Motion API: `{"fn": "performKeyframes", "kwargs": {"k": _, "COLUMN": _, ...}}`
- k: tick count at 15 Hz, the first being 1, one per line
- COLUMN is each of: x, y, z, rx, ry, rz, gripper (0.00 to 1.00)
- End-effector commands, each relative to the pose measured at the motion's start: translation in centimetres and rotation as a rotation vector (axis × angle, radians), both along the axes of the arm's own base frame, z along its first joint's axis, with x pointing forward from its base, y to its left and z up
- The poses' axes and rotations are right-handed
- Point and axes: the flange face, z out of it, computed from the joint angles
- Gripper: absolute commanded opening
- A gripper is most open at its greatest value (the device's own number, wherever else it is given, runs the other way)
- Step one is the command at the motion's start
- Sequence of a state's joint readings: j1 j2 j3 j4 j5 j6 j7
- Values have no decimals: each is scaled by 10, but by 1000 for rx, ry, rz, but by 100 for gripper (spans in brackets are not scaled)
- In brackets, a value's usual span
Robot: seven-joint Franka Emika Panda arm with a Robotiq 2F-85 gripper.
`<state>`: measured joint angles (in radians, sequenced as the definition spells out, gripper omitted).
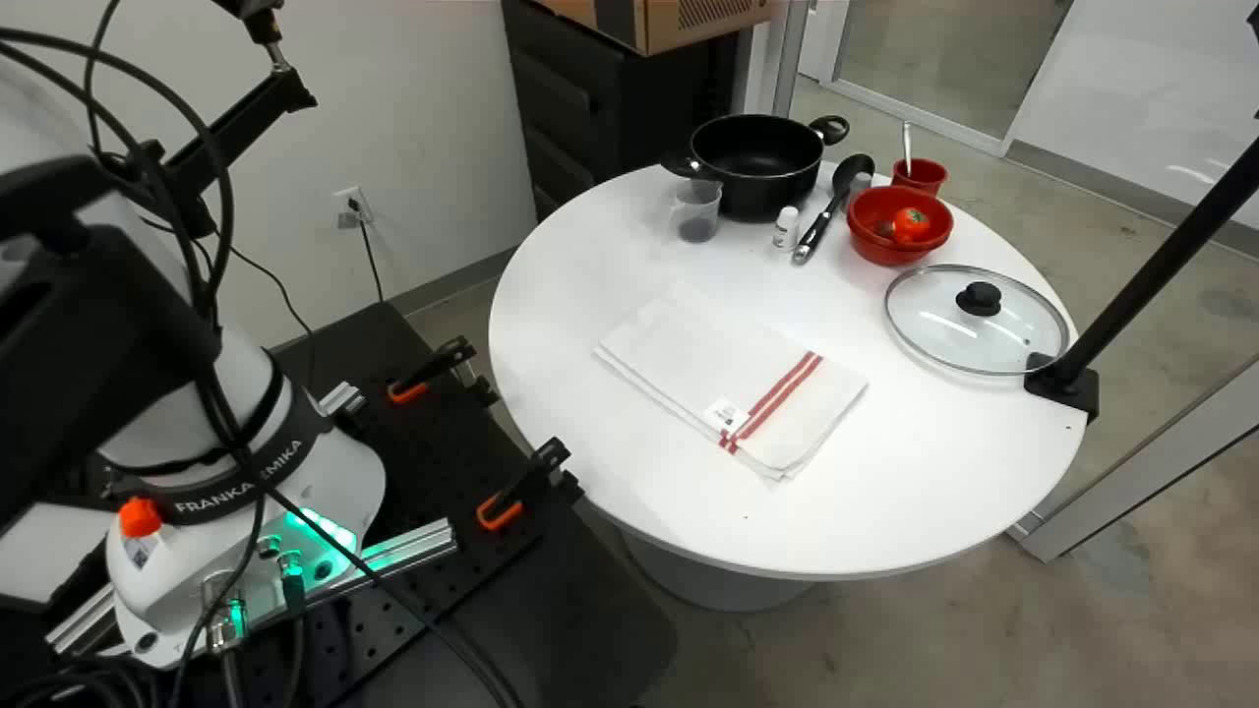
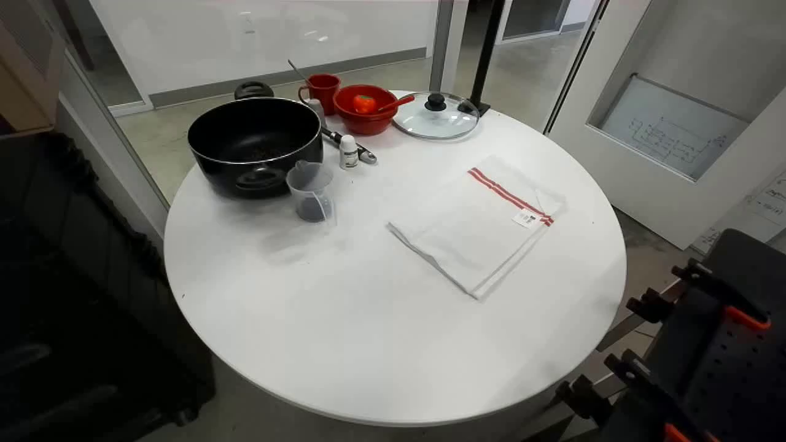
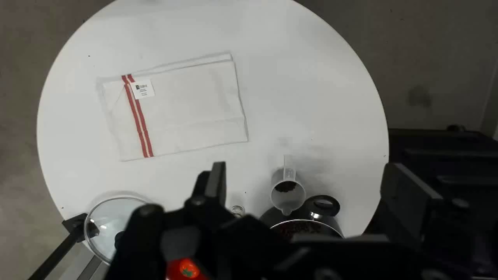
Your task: Fold the cloth in half
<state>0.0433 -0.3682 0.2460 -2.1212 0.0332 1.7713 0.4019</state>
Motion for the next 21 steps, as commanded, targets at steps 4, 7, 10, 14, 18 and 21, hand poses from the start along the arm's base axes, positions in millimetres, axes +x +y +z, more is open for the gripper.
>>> {"fn": "performKeyframes", "kwargs": {"k": 4, "x": 0, "y": 0, "z": 1, "rx": 0, "ry": 0, "rz": 0, "gripper": 100}}
{"fn": "performKeyframes", "kwargs": {"k": 7, "x": 0, "y": 0, "z": 1, "rx": 0, "ry": 0, "rz": 0, "gripper": 100}}
{"fn": "performKeyframes", "kwargs": {"k": 10, "x": 0, "y": 0, "z": 1, "rx": 0, "ry": 0, "rz": 0, "gripper": 100}}
{"fn": "performKeyframes", "kwargs": {"k": 14, "x": -7, "y": -31, "z": -24, "rx": 110, "ry": -192, "rz": 91, "gripper": 100}}
{"fn": "performKeyframes", "kwargs": {"k": 18, "x": -1, "y": -93, "z": -100, "rx": 211, "ry": -231, "rz": 219, "gripper": 100}}
{"fn": "performKeyframes", "kwargs": {"k": 21, "x": 13, "y": -158, "z": -164, "rx": 240, "ry": -146, "rz": 216, "gripper": 100}}
